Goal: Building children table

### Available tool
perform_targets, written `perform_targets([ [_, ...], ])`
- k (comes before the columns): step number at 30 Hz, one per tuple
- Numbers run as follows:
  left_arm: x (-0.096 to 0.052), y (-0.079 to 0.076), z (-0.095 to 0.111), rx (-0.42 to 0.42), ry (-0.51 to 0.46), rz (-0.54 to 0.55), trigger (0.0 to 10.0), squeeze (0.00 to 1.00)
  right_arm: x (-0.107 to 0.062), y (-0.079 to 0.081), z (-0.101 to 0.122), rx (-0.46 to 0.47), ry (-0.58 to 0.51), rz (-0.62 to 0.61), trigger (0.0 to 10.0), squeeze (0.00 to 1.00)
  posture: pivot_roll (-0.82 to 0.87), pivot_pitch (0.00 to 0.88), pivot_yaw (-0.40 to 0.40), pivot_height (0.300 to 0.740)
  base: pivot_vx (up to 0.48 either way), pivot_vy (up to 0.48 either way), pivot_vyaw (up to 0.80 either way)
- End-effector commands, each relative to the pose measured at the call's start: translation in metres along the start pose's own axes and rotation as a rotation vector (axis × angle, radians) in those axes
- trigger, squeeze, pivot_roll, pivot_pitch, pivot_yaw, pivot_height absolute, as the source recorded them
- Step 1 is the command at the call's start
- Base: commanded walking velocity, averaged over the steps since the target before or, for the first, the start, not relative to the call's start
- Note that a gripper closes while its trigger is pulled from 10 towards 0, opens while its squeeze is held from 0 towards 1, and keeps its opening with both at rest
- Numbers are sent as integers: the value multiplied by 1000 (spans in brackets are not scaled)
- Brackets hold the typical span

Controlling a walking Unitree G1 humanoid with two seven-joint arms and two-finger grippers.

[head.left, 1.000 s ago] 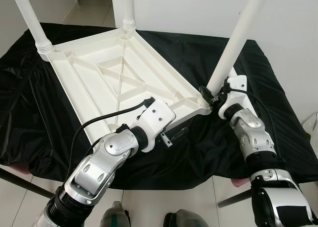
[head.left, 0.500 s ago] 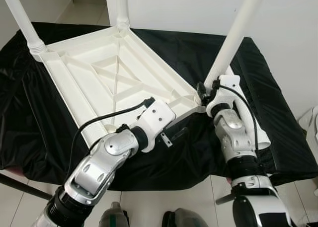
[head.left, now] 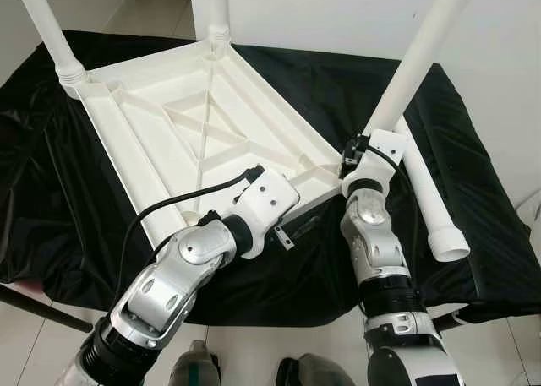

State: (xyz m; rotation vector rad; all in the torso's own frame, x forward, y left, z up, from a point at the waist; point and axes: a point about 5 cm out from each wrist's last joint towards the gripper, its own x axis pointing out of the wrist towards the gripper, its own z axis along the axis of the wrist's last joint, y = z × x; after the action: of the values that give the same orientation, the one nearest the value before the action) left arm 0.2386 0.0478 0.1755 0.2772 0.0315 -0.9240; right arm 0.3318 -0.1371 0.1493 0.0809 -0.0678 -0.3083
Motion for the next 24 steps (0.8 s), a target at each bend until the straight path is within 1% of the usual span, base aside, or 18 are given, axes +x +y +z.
perform_targets([
  [1, 1, -4, 1, 8, -4, -37, 10000, 0, -1, -11, -5, -16, 18, -63, 10000, 0, 49, 25, -46, 740, 0, 0, 0],
  [4, 1, -4, 1, 7, -3, -35, 10000, 0, 0, -11, -6, -22, 17, -70, 10000, 0, 48, 20, -46, 740, 0, 0, 0],
  [5, 1, -4, 1, 8, -4, -35, 10000, 0, 0, -11, -5, -15, 12, -54, 10000, 55, 49, 15, -45, 740, 0, 0, 0],
  [7, 1, -4, 1, 9, -5, -36, 10000, 0, 0, -11, -5, -14, 12, -51, 10000, 55, 49, 15, -45, 740, 0, 0, 0],
  [8, 2, -3, 1, 10, -5, -36, 10000, 0, 0, -11, -5, -2, 14, -28, 10000, 1000, 48, 11, -44, 740, 0, 0, 0],
  [10, 2, -3, 1, 10, -5, -36, 10000, 0, 0, -11, -5, -2, 14, -28, 10000, 1000, 48, 11, -44, 740, 0, 0, 0],
  [16, 3, -2, 2, 15, -8, -37, 10000, 0, 1, -13, -4, 19, -7, 35, 10000, 1000, 44, 0, -44, 740, 0, 0, 0],
  [18, 3, -3, 2, 15, -10, -38, 10000, 0, 6, -14, 1, 42, -33, 123, 10000, 1000, 43, 0, -45, 740, 0, 0, 0],
  [20, 3, -3, 2, 15, -10, -38, 10000, 0, 6, -14, 1, 42, -33, 123, 10000, 1000, 43, 0, -45, 740, 0, 0, 0],
  [22, 4, -3, 2, 15, -11, -38, 10000, 0, 11, -15, 3, 53, -38, 202, 10000, 1000, 41, 0, -47, 740, 0, 0, 0],
  [23, 4, -3, 2, 15, -11, -39, 10000, 0, 14, -15, 4, 40, -40, 255, 10000, 0, 41, 0, -47, 740, 0, 0, 0],
  [24, 4, -3, 2, 15, -11, -39, 10000, 0, 14, -15, 4, 40, -40, 255, 10000, 0, 41, 0, -47, 740, 0, 0, 0],
])
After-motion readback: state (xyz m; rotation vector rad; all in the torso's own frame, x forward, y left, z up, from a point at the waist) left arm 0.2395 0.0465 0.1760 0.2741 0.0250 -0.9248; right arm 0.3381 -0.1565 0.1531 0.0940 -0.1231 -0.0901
